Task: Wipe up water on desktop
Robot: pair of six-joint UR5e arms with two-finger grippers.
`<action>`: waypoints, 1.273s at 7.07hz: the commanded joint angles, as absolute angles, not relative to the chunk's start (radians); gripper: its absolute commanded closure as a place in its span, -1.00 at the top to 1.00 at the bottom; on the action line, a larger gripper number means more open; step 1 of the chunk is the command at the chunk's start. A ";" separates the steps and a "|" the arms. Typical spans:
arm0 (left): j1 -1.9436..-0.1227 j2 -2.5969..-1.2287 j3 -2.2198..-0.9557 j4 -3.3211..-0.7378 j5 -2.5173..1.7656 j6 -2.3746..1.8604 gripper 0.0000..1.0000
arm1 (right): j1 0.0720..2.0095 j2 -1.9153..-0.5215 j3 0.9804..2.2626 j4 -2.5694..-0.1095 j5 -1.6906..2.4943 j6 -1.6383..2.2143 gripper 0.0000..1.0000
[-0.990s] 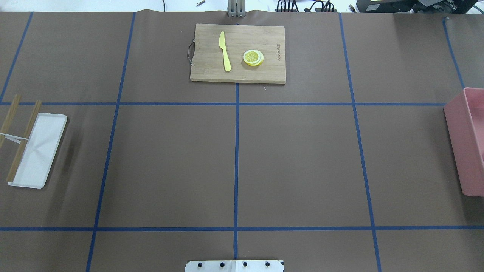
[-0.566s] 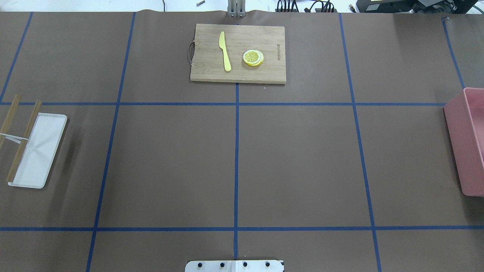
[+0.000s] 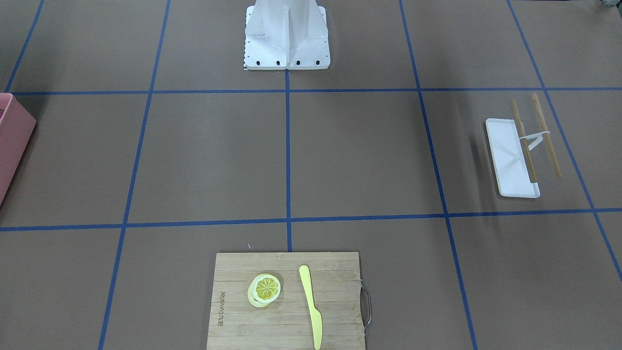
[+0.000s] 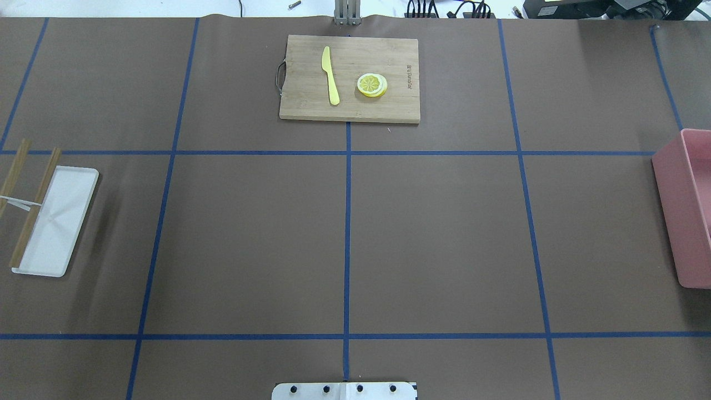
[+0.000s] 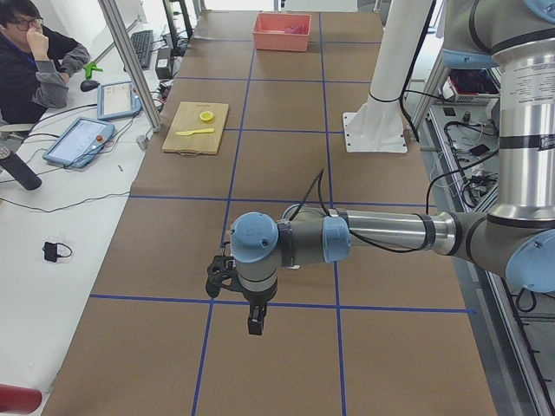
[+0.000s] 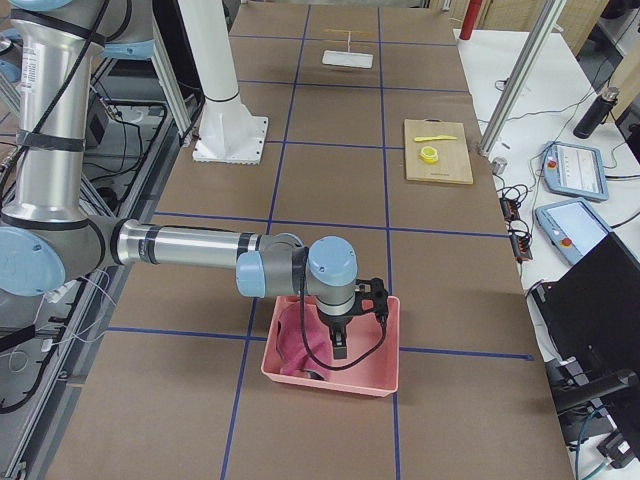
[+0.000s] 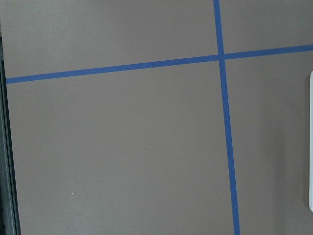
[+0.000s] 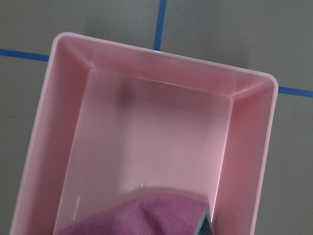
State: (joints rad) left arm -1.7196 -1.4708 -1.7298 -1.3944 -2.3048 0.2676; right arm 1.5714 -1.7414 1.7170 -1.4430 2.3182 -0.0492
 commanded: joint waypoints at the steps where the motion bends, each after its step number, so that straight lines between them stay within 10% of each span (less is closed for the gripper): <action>1: -1.720 -1.471 -1.726 -1.390 -2.319 0.267 0.98 | 1.542 -1.741 1.749 -1.456 2.319 -0.011 1.00; 9: -1.720 -1.470 -1.723 -1.391 -2.315 0.270 0.98 | 1.532 -1.784 1.832 -1.549 2.287 -0.029 1.00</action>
